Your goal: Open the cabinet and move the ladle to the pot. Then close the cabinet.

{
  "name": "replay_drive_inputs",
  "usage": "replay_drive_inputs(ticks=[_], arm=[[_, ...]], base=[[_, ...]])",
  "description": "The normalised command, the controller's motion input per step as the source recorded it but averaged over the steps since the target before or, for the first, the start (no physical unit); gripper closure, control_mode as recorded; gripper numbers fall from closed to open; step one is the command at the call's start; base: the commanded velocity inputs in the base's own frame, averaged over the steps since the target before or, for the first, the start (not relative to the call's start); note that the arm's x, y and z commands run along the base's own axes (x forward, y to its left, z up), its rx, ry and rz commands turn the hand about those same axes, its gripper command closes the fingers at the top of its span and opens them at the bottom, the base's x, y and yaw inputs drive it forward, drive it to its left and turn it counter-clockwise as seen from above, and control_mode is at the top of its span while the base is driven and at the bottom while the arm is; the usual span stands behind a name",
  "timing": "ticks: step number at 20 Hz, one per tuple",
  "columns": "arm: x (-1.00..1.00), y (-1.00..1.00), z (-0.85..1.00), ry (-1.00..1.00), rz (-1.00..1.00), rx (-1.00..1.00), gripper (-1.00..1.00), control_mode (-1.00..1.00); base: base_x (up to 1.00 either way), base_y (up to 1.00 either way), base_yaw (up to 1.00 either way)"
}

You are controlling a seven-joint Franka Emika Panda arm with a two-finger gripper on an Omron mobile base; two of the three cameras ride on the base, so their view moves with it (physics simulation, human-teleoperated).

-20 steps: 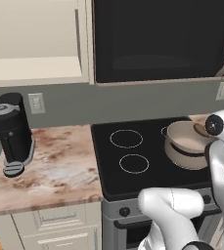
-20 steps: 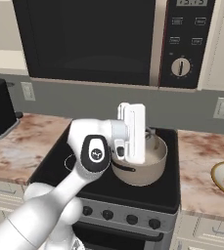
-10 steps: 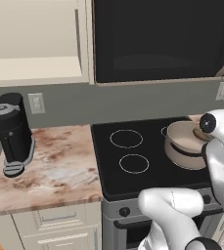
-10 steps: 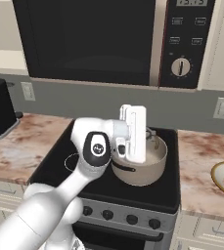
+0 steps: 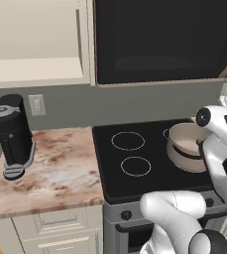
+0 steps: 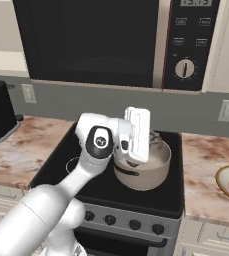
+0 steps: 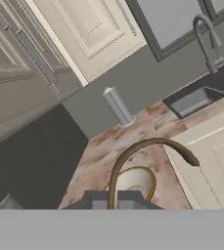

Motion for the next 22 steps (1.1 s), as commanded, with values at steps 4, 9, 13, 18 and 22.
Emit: replay_drive_inputs(ticks=[4, 9, 13, 18, 22], arm=[[0.04, 0.17, -0.41, -0.06, -0.02, 0.0, 1.0, -1.0], [0.0, 0.07, -0.44, -0.19, -0.04, 0.0, 1.0, -1.0], [0.16, 0.01, -0.34, -0.09, -0.06, 0.0, 1.0, -1.0], [0.28, 0.0, -0.21, 0.0, -0.08, 0.0, 1.0, -1.0], [0.21, 0.0, -0.21, 0.03, -0.08, 0.0, 1.0, -1.0]], base=[[0.0, 0.0, 0.0], [0.0, 0.0, 0.0], [0.0, 0.0, 0.0], [0.0, 0.0, 0.0], [0.0, 0.0, 0.0]])
